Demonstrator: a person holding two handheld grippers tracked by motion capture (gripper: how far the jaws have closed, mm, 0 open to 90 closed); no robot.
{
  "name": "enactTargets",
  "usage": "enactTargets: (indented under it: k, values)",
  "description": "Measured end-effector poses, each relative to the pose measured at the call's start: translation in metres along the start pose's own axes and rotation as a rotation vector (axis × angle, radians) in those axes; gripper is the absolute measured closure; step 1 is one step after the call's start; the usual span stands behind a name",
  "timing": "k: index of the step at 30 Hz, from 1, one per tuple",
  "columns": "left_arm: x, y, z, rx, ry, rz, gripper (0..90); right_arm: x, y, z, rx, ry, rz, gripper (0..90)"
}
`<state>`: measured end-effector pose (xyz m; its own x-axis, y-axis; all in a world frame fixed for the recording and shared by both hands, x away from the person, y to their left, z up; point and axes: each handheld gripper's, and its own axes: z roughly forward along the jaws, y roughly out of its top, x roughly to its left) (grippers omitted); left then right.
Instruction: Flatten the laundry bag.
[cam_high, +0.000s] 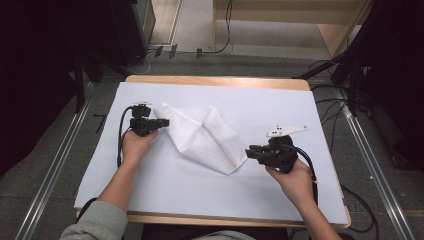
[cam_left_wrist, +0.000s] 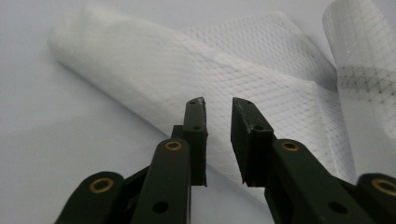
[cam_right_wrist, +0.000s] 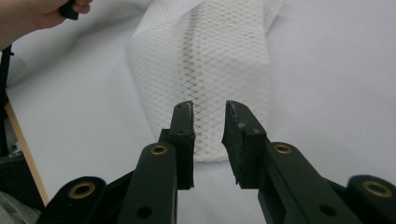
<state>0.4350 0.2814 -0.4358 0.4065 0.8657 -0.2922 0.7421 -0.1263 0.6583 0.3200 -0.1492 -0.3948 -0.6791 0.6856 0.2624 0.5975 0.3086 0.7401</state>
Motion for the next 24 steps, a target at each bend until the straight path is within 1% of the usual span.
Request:
enactTargets:
  k: [1,2,5,6,7,8,9,10,11,12,13,14,15,16,18,20,21,22,23,24]
  values:
    - [-0.001,0.000,-0.003,0.002,0.001,0.006,69.9,-0.002,0.000,0.000,0.000,0.000,0.004,75.2]
    - [-0.003,0.001,-0.006,-0.004,0.000,0.008,68.9,-0.003,0.000,0.000,-0.001,-0.002,0.011,75.6]
    - [-0.008,0.002,-0.013,-0.006,-0.030,0.016,66.7,-0.005,0.000,0.004,0.010,-0.007,0.008,75.9]
    - [-0.013,0.002,-0.017,0.000,-0.051,0.037,65.6,-0.006,0.000,0.006,0.016,-0.009,0.005,75.8]
    - [-0.013,0.002,-0.017,0.000,-0.051,0.037,65.2,-0.006,-0.001,0.007,0.019,-0.010,0.007,75.8]
    - [-0.020,0.003,-0.018,0.004,-0.061,0.060,64.6,-0.007,-0.001,0.008,0.021,-0.011,0.005,75.6]
    - [-0.023,0.003,-0.019,0.009,-0.069,0.064,64.4,-0.008,-0.001,0.010,0.025,-0.015,0.000,75.1]
    - [-0.023,0.003,-0.019,0.009,-0.069,0.064,63.9,-0.009,-0.002,0.011,0.027,-0.019,-0.001,75.0]
    - [-0.028,0.004,-0.019,0.022,-0.080,0.082,63.0,-0.009,-0.003,0.012,0.032,-0.019,0.004,74.7]
    - [-0.028,0.004,-0.019,0.022,-0.080,0.082,62.6,-0.009,-0.003,0.012,0.032,-0.019,0.004,74.7]
    - [-0.031,0.005,-0.018,0.022,-0.088,0.080,62.6,-0.010,-0.003,0.014,0.036,-0.018,0.008,74.2]
    - [-0.037,0.006,-0.018,0.029,-0.103,0.094,61.9,-0.011,-0.004,0.016,0.041,-0.017,0.003,73.3]
    - [-0.037,0.006,-0.018,0.029,-0.103,0.094,61.6,-0.011,-0.004,0.016,0.041,-0.017,0.003,73.3]
    - [-0.040,0.007,-0.018,0.031,-0.108,0.105,61.6,-0.011,-0.004,0.016,0.043,-0.019,0.004,72.8]
    - [-0.047,0.008,-0.017,0.032,-0.124,0.118,60.9,-0.012,-0.005,0.018,0.049,-0.022,0.001,72.2]
    - [-0.054,0.010,-0.015,0.038,-0.149,0.131,59.9,-0.012,-0.006,0.020,0.058,-0.025,0.000,71.7]
    - [-0.058,0.011,-0.014,0.047,-0.154,0.146,59.5,-0.013,-0.007,0.021,0.058,-0.028,-0.002,71.3]
    - [-0.066,0.012,-0.012,0.059,-0.152,0.175,58.4,-0.014,-0.008,0.022,0.065,-0.032,-0.002,70.4]
    - [-0.066,0.012,-0.012,0.059,-0.152,0.175,57.8,-0.014,-0.008,0.022,0.065,-0.032,-0.002,70.4]
    - [-0.070,0.013,-0.011,0.066,-0.168,0.186,57.2,-0.014,-0.009,0.024,0.064,-0.032,-0.007,69.7]
